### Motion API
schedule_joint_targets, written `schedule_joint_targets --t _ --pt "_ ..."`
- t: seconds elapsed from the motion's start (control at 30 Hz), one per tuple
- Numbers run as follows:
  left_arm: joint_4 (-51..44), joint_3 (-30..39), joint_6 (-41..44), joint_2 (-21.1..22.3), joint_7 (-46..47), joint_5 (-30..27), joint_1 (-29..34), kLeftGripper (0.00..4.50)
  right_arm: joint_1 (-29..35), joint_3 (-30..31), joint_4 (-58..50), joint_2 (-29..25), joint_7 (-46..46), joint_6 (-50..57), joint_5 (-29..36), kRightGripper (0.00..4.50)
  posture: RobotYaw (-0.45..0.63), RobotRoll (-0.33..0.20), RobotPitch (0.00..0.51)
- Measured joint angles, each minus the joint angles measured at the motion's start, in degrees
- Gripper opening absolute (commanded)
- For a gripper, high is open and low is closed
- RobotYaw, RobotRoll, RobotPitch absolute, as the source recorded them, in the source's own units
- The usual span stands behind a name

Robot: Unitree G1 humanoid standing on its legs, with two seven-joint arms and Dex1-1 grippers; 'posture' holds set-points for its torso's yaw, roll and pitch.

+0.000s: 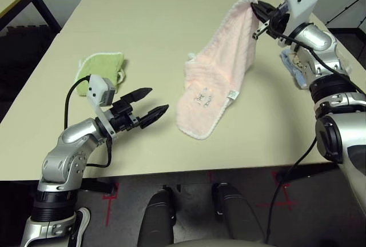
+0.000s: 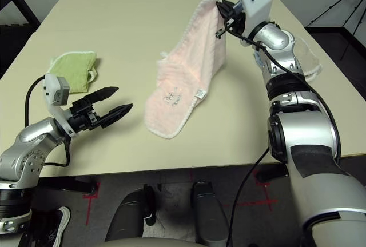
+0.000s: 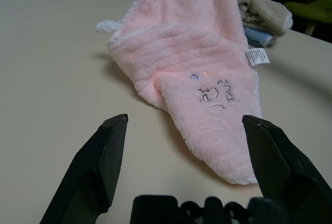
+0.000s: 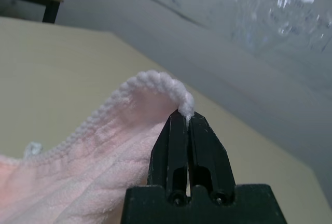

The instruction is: Fold the towel and set it aside.

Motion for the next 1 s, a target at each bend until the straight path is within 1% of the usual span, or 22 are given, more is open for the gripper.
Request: schedule_joint_targets --t 0.13,0.27,0.4,0.53,0.67,0.77,0.87,1.0 --pt "1.23 0.03 2.05 -1.46 2.31 -0.28 -2.69 4.50 -1.04 -0.94 0.02 0.34 0.56 -2.69 0.09 0.03 -0.08 0.000 0.126" --pt "3.64 -0.25 1.33 -2.83 3.13 0.47 -7.14 4.50 -1.09 -1.11 0.09 0.57 1.04 -4.11 0.10 0.03 -0.08 0.000 0.126" --pt "6.73 -1.58 -2.89 -3.14 2.93 3.82 -11.77 4.50 -1.37 -1.24 0.17 0.54 1.64 -4.43 0.12 0.03 -0.09 0.000 0.127" --pt "13.21 -2.40 -9.68 -5.88 4.04 7.64 -19.11 4.50 -1.44 -1.32 0.27 0.65 2.33 -4.57 0.36 0.03 -0.09 0.000 0.126" --pt "19.97 -2.84 -10.47 -6.72 8.03 11.58 -24.70 4.50 -1.43 -1.32 0.27 0.60 2.90 -5.21 0.43 0.03 -0.10 0.000 0.126" --pt "24.53 -3.74 -11.58 -8.20 9.05 13.79 -27.15 4.50 -1.43 -1.29 0.24 0.62 3.41 -6.30 0.44 0.03 -0.10 0.000 0.128" --pt "27.76 -4.74 -11.61 -9.15 9.06 14.78 -28.88 4.50 -1.43 -1.31 0.25 0.53 3.60 -7.03 0.45 0.03 -0.11 0.000 0.131" --pt "32.23 -5.71 -10.68 -9.97 9.69 16.43 -33.19 4.50 -1.53 -1.34 0.25 0.46 4.09 -7.37 0.58 0.03 -0.11 0.000 0.132"
